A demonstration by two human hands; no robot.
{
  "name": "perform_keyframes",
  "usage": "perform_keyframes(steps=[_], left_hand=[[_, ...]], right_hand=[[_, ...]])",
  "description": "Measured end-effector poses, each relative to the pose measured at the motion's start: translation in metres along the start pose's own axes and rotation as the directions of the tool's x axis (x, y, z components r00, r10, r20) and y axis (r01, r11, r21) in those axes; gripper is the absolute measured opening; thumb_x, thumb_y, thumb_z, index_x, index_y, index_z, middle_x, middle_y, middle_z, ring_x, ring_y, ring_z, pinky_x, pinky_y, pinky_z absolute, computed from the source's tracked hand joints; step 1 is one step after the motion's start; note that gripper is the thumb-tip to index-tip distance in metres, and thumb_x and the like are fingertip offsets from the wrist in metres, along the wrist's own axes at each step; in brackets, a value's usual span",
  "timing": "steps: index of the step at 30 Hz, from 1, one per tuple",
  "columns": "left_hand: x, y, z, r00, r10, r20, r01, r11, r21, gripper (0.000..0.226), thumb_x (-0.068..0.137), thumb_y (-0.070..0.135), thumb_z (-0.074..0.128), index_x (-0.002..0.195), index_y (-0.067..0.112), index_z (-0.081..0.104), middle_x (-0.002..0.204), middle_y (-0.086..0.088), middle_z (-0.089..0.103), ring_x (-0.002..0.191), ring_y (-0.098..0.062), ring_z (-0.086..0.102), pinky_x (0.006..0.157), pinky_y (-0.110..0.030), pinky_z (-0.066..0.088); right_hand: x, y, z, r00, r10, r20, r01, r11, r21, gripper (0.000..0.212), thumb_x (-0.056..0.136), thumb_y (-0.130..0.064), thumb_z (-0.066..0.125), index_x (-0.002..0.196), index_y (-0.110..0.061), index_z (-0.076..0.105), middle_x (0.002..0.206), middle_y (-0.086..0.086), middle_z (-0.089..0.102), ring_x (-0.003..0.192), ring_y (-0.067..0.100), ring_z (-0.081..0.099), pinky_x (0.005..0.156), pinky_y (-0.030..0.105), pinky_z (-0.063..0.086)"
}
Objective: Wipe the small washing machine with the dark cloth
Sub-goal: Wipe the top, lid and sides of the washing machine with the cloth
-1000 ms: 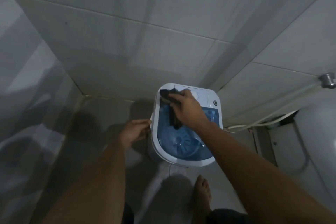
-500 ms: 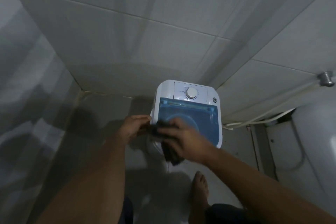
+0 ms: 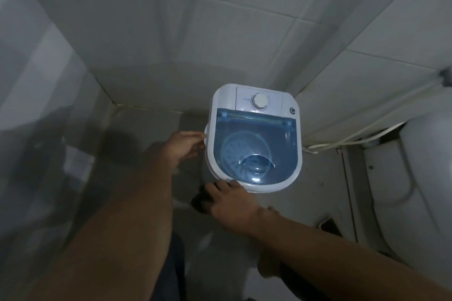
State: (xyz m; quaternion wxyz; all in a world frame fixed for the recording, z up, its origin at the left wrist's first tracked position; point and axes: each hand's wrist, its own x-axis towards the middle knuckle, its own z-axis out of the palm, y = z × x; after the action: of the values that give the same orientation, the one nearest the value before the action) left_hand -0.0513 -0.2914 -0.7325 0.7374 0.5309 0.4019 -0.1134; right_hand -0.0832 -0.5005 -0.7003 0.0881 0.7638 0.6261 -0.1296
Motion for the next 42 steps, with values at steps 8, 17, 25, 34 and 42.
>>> perform_keyframes(steps=[8, 17, 25, 34, 42], left_hand=[[0.004, 0.000, -0.002, 0.999, 0.030, -0.019, -0.029, 0.997, 0.064, 0.018, 0.088, 0.014, 0.068, 0.104, 0.008, 0.075, 0.098, -0.014, 0.074, 0.087, -0.025, 0.068, 0.081, -0.034, 0.058], [0.000, 0.002, 0.000, 1.000, 0.016, -0.006, -0.015, 0.998, 0.061, 0.007, 0.090, 0.016, 0.068, 0.092, 0.018, 0.074, 0.084, -0.003, 0.073, 0.076, -0.016, 0.068, 0.081, -0.030, 0.058], [0.005, -0.002, -0.003, 1.000, 0.011, -0.012, -0.010, 0.998, 0.060, 0.015, 0.085, 0.026, 0.074, 0.097, 0.017, 0.076, 0.101, -0.008, 0.075, 0.091, -0.021, 0.070, 0.098, -0.042, 0.054], [0.004, -0.001, 0.001, 0.999, 0.010, -0.047, -0.009, 1.000, 0.029, 0.027, 0.087, 0.022, 0.072, 0.110, 0.008, 0.075, 0.108, -0.017, 0.075, 0.093, -0.022, 0.068, 0.102, -0.044, 0.052], [0.009, -0.002, -0.003, 0.999, -0.029, -0.013, 0.029, 0.999, 0.013, 0.022, 0.091, 0.019, 0.067, 0.109, 0.009, 0.074, 0.105, -0.014, 0.072, 0.095, -0.026, 0.067, 0.103, -0.044, 0.051]], right_hand=[[0.014, 0.085, -0.069, 0.841, 0.475, -0.259, -0.330, 0.830, 0.450, 0.061, 0.097, -0.030, 0.058, 0.153, -0.026, 0.035, 0.132, 0.011, 0.050, 0.111, 0.032, 0.057, 0.089, 0.048, 0.055], [0.027, 0.068, -0.011, 0.842, 0.491, -0.225, -0.396, 0.845, 0.361, 0.058, 0.092, -0.026, 0.061, 0.147, -0.019, 0.046, 0.121, 0.018, 0.054, 0.099, 0.039, 0.057, 0.079, 0.049, 0.054], [0.001, 0.017, -0.007, 0.997, 0.073, 0.000, -0.072, 0.978, 0.198, 0.045, 0.091, -0.024, 0.060, 0.136, -0.025, 0.057, 0.125, 0.010, 0.055, 0.110, 0.035, 0.058, 0.083, 0.046, 0.053], [-0.002, 0.145, -0.061, 0.664, 0.717, -0.212, -0.426, 0.596, 0.680, 0.050, 0.095, -0.029, 0.065, 0.143, -0.026, 0.052, 0.125, 0.005, 0.057, 0.110, 0.025, 0.059, 0.095, 0.034, 0.050], [0.067, 0.100, -0.023, 0.644, 0.730, -0.229, -0.580, 0.661, 0.476, 0.050, 0.095, -0.028, 0.056, 0.144, -0.021, 0.049, 0.128, 0.016, 0.052, 0.108, 0.039, 0.054, 0.085, 0.048, 0.052]])
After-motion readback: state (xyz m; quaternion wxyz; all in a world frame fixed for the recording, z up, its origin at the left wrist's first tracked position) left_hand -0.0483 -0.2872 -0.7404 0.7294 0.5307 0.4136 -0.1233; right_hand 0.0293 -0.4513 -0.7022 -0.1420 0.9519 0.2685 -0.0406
